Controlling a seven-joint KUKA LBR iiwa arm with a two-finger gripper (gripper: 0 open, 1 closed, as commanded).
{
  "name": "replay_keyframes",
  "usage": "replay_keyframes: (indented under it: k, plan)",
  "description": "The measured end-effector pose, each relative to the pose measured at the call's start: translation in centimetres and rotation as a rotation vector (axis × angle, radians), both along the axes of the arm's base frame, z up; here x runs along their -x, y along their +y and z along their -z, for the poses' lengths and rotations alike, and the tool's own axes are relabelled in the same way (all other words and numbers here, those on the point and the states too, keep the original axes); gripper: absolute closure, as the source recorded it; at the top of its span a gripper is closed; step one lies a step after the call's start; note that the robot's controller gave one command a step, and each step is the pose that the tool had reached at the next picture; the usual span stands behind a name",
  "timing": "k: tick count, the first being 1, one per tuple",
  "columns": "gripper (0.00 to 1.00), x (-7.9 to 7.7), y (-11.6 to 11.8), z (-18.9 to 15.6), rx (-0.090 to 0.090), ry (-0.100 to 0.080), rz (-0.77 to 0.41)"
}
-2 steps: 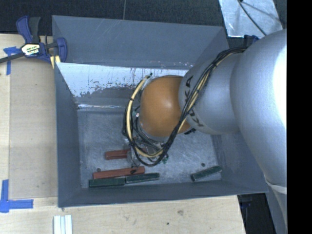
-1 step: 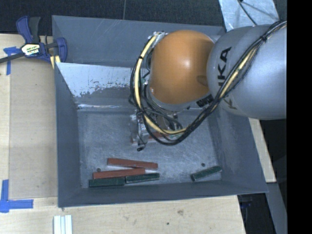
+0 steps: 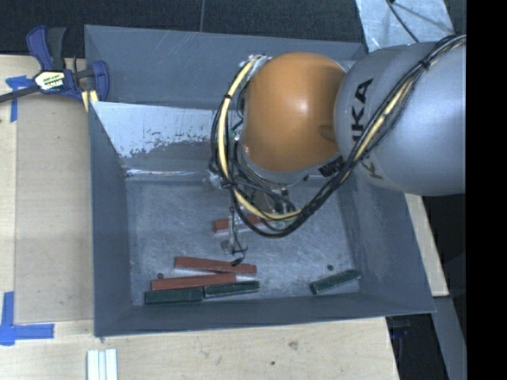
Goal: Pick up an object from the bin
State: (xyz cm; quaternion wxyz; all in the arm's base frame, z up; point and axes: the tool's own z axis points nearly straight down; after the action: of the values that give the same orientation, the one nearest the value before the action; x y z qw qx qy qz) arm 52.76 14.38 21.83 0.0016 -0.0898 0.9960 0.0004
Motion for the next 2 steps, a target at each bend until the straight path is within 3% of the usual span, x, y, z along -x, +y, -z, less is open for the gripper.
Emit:
replay_keyframes:
  k: [1,2]
  plan:
    - [0.0,-1.1,0.1,11.9,0.001,0.007,-0.03]
    - [0.0,3.2,0.5,14.4,0.001,0.004,0.037]
